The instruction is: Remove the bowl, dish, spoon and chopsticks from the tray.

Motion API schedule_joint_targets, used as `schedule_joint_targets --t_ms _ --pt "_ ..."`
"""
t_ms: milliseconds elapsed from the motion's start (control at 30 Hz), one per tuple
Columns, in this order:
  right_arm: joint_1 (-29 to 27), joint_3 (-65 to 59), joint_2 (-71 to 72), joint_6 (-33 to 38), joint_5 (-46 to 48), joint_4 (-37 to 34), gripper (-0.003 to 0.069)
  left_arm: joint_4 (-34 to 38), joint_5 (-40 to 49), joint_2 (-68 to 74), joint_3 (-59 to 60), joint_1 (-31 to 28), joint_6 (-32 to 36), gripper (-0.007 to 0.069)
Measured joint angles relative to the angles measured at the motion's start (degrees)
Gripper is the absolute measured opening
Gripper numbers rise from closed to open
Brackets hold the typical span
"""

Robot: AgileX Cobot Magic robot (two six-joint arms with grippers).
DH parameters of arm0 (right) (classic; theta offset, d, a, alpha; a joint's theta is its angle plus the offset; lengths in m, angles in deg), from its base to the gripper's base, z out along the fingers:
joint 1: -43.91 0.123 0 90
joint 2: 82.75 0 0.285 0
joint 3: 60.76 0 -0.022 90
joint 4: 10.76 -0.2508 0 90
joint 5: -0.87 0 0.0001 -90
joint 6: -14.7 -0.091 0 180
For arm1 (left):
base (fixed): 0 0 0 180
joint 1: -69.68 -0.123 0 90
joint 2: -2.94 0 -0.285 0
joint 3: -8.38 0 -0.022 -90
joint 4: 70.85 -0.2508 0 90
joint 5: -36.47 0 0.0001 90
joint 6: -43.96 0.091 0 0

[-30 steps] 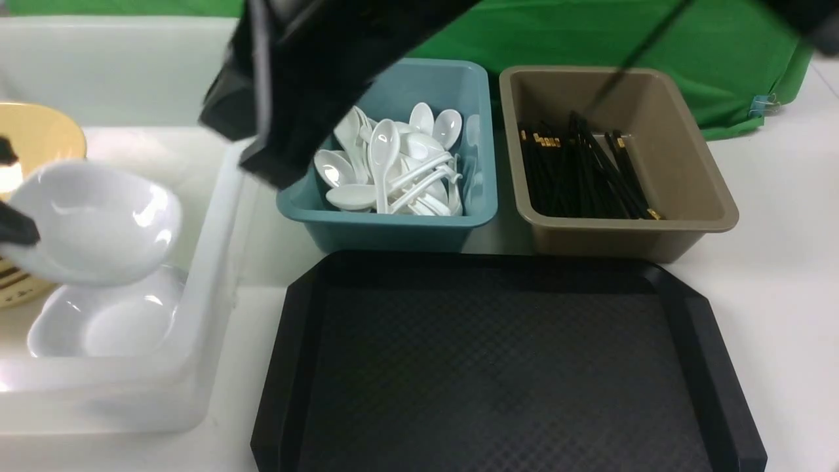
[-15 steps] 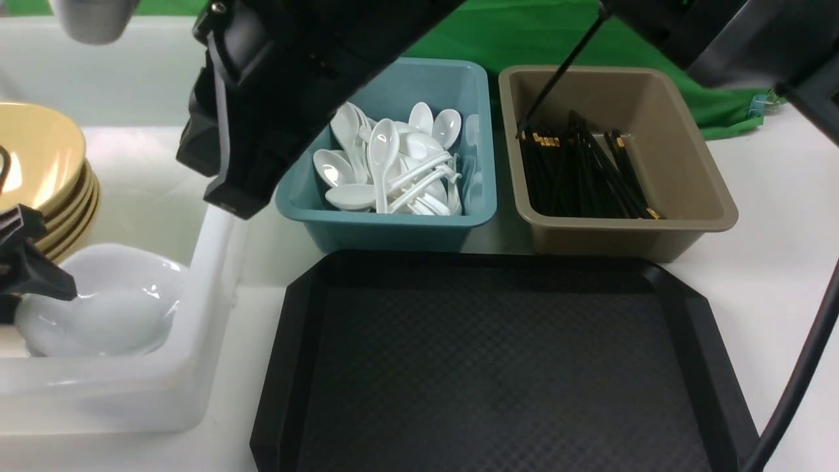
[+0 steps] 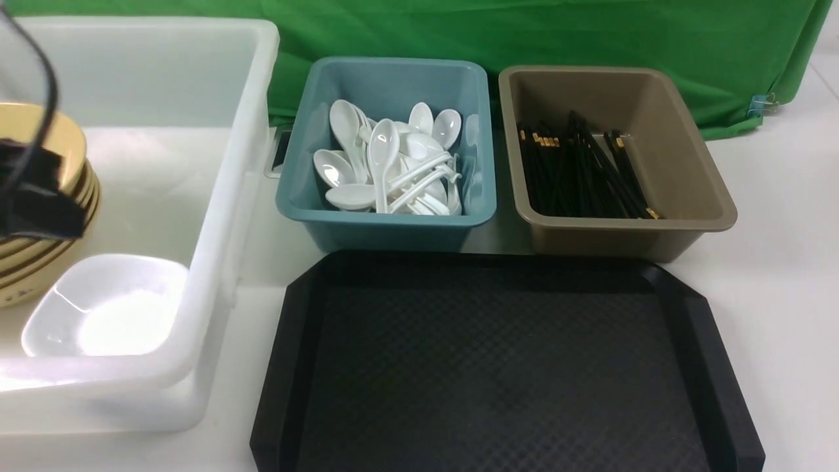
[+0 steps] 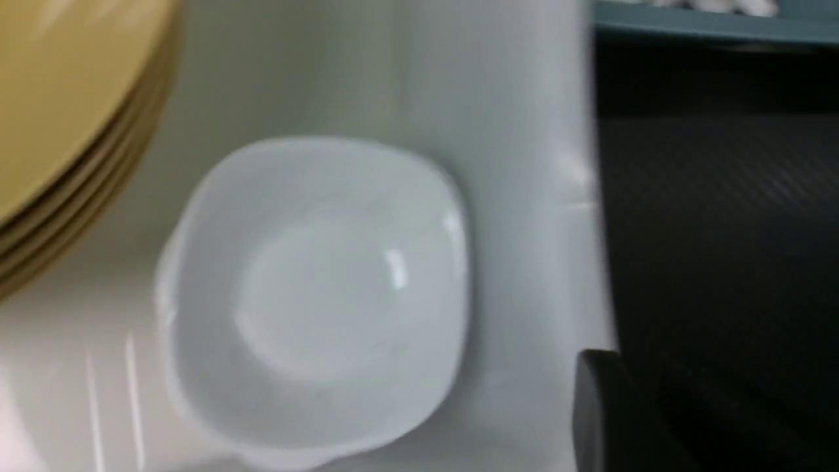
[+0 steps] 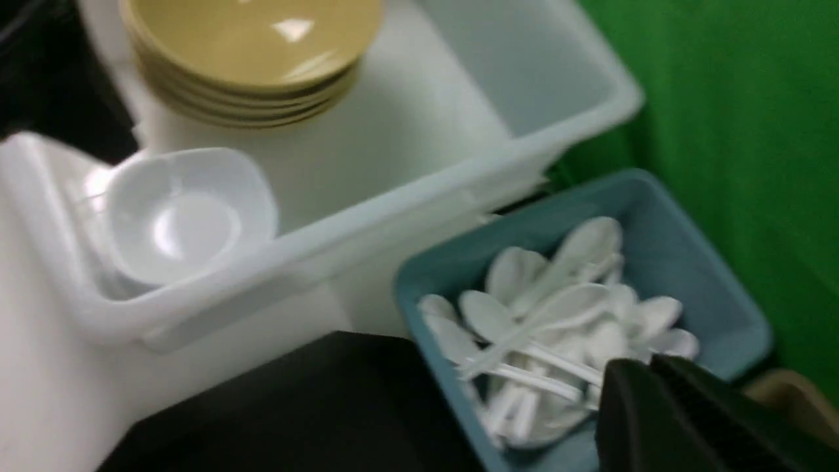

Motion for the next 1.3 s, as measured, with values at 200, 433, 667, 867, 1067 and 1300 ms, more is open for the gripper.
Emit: schedule_joint_targets --t_ms 200,433,667,867,1067,1300 --pt "-1.72 -15.66 21.51 -9.18 -5.59 16.63 0.0008 1.64 -8.31 -16.01 2.41 15.56 2.21 -0.0007" --pt "-1.77 -52.65 51.1 -21.15 -31.15 21.41 0.0008 1.24 -20.48 -35.79 15.88 19.08 -2.45 -0.0008" --pt "-1.77 -88.38 77.22 -30.01 -60.36 27.16 0.0008 1.78 -33.97 -48.6 34.75 19.08 -2.93 -0.0006" --pt "-1.77 -103.47 90.53 -30.84 -71.72 27.52 0.0015 4.76 -43.63 -50.43 43.1 19.08 -3.12 -0.0005" --pt "-1.77 -104.9 92.84 -30.9 -74.04 27.47 0.0075 4.94 -46.48 -50.48 44.93 19.08 -3.33 -0.0003" --pt "-1.77 -105.2 92.84 -30.9 -74.28 27.42 0.0112 3.81 -46.71 -50.48 45.28 19.08 -3.33 -0.0003"
